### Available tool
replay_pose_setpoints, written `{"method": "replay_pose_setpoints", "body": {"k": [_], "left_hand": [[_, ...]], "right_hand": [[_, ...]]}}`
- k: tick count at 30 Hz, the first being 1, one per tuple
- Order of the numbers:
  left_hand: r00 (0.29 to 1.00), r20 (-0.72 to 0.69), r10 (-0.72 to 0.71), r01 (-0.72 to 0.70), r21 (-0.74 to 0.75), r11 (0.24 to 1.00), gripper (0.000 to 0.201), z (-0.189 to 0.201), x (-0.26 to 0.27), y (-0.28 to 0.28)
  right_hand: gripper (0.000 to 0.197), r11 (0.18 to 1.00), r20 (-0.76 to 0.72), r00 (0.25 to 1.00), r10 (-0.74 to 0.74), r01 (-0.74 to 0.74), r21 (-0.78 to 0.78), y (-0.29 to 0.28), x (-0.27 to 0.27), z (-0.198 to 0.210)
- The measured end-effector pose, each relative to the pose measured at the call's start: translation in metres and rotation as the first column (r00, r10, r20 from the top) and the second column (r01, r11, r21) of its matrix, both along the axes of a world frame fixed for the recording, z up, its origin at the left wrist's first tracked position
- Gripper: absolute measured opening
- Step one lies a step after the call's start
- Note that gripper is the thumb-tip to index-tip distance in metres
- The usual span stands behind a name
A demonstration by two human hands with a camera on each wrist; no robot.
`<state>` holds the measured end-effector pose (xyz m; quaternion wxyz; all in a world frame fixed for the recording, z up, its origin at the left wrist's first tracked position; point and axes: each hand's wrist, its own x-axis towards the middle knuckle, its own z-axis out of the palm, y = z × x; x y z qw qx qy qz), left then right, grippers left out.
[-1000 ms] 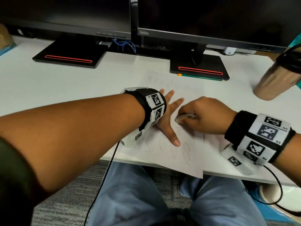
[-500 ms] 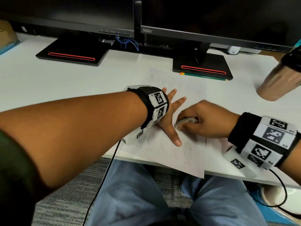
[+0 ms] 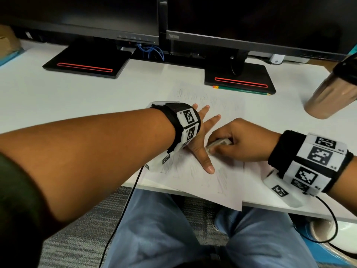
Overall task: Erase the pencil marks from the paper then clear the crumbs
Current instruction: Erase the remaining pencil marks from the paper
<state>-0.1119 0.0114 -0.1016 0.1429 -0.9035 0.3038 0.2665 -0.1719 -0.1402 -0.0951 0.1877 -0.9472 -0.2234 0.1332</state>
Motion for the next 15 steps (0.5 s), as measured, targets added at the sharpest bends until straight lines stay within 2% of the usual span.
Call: {"method": "replay_pose_setpoints", "body": {"k": [2,6,8,10,13,15], "left_hand": [[1.0,0.001,0.0,0.0,-0.002,1.0,0.151,0.001,-0.0002,-0.0002],[1.0,-0.008,0.007,-0.007,-0.008,1.0,0.153,-0.0008,0.0013,-0.0004],[1.0,-0.005,0.009,-0.01,-0.008,1.0,0.153,-0.0009,0.0012,-0.0003],[1.0,0.0,0.004,-0.004,-0.012,1.0,0.154,-0.0008,0.001,-0.0011],[1.0,-0.002,0.0,0.0,-0.012,1.0,0.155,-0.0017,0.0026,-0.0004],[1.0,0.0,0.001,-0.001,-0.011,1.0,0.156,-0.0022,0.0034,0.0007]], "right_hand": [[0.012,0.999,0.066,0.998,-0.015,0.018,-0.044,-0.0011,0.0016,0.0006],[0.011,0.999,-0.01,0.999,0.034,-0.034,-0.008,0.0001,-0.0018,-0.0014],[0.013,0.998,0.07,0.997,-0.031,0.035,-0.056,-0.0054,0.0031,0.0009],[0.016,0.995,0.119,0.992,-0.032,0.043,-0.092,-0.0065,0.0028,0.0013],[0.016,0.999,-0.006,0.999,0.038,-0.039,-0.029,-0.0028,-0.0038,-0.0026],[0.014,0.999,0.023,1.0,-0.013,0.014,-0.038,-0.007,0.0003,-0.0002]]}}
